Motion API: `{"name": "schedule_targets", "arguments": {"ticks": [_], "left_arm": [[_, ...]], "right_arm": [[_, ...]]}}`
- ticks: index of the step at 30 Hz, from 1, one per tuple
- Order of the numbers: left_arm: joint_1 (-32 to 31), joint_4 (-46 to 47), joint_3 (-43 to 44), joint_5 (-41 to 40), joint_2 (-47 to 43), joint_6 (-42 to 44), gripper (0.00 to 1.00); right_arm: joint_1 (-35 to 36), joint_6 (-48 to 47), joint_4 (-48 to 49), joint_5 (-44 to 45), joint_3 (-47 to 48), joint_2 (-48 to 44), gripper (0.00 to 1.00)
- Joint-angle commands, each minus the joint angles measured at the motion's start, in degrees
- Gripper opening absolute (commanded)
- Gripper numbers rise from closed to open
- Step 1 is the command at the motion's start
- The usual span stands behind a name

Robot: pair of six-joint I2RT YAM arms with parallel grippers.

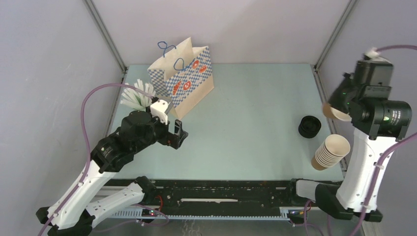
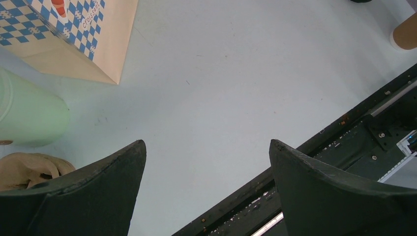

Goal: Pack the takeout coffee

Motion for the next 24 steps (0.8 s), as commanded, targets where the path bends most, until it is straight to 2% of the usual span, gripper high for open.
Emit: {"name": "schedule_targets", "arguments": {"ticks": [1,3,7,11,16,20,24], "left_arm": [[-0.37,1.72,1.76,-1.13,0.88,-2.09,1.00],[-0.36,2.09,2.16,-1.34,1.32,-4.57,1.00],[-0.39,0.88,4.92,-2.93,1.55,-9.66,1.00],[-0.33,-5.35,11.50,-5.49,2.19,-9.85,1.00],[-0.25,-12.64,22.37,-5.57,7.32,-8.64,1.00],[-0.30,-11.08,21.80,-5.93,5.12,-11.80,1.00],[-0.24,-11.68,21.55,-6.28,3.26,-12.30,1.00]], "right_arm": [[18.93,-0.38,5.15,-2.81,0.30,5.64,0.00],[26.99,-0.84,9.01,-0.93,-5.04,7.45,0.00],[39.94,-2.39,20.16,0.94,-21.50,8.65,0.00],[48.36,0.51,31.43,1.53,-33.93,12.71,0.00],[58.49,2.31,35.16,4.89,-34.66,22.62,0.00],[62.17,1.20,36.44,5.17,-33.32,28.28,0.00],[62.69,2.67,40.19,3.47,-35.58,28.34,0.00]]}}
